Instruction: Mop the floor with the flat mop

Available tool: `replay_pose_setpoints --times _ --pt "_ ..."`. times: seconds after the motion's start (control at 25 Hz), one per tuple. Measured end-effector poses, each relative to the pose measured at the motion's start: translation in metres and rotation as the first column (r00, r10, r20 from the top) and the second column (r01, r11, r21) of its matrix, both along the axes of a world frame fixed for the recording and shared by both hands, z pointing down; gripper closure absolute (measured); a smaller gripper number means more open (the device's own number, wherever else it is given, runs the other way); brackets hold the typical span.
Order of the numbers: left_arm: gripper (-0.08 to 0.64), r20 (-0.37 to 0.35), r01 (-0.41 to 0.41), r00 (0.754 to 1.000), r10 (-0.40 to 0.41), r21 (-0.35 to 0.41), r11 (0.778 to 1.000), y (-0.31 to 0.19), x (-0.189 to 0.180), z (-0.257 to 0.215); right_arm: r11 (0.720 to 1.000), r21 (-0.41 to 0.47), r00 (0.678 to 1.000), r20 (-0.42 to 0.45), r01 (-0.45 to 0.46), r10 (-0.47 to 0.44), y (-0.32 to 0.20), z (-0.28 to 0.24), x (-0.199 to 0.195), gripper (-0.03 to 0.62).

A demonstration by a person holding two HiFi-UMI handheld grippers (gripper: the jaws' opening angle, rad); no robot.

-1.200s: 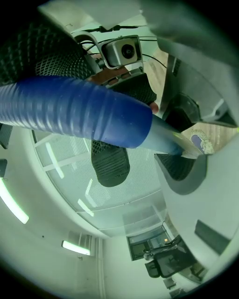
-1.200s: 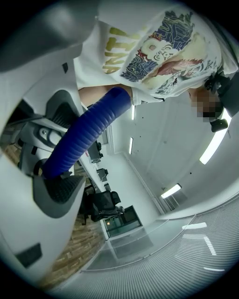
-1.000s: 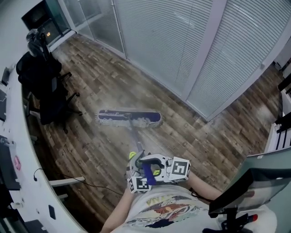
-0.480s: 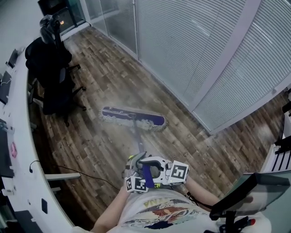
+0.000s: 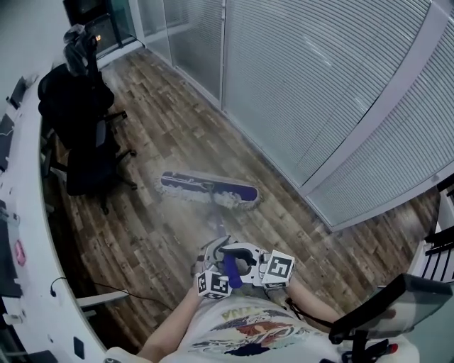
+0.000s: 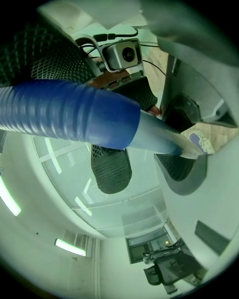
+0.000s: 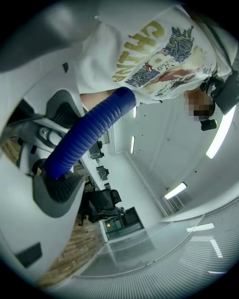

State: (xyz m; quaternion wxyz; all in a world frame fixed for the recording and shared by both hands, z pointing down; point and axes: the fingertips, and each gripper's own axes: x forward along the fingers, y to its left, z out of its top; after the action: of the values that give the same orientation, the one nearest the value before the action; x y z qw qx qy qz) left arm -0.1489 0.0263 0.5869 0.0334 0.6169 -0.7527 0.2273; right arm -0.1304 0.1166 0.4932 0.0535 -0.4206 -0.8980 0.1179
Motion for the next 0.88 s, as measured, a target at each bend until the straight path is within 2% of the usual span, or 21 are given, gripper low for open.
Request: replay_pose_setpoints --times 0.16,0.28,0.44,0.64,0.88 --pt "0.445 -0.011 -0.023 1.000 0.023 0.002 1.000 -0.011 -0.064 -0.007 0.999 -0.017 0.998 0.027 -0.051 0.051 -0.012 -0.007 -0.065 0.302" --pt "0.445 -0.008 -0.048 0.999 0.048 -0.009 0.999 -0.023 -0.096 -0.004 0.996 -0.029 0.996 0.023 -0.081 0.082 -0.023 -0.005 -0.100 0.302" --pt "0.445 -0.011 -0.040 0.999 0.040 0.000 0.999 -0.045 -0.143 -0.001 0.996 -0.028 0.995 0.034 -0.088 0.089 -0.045 -0.002 -0.145 0.302" --pt "0.445 -0.015 -0.013 1.000 0.014 0.008 1.000 -0.098 -0.215 -0.002 0.996 -0.038 0.995 0.058 -0.083 0.085 -0.099 -0.001 -0.214 0.302" --pt "0.445 -0.002 0.037 0.999 -0.037 -0.022 0.999 -0.193 -0.336 0.012 0.997 -0.064 0.996 0.070 -0.049 0.053 -0.198 0.006 -0.330 0.302"
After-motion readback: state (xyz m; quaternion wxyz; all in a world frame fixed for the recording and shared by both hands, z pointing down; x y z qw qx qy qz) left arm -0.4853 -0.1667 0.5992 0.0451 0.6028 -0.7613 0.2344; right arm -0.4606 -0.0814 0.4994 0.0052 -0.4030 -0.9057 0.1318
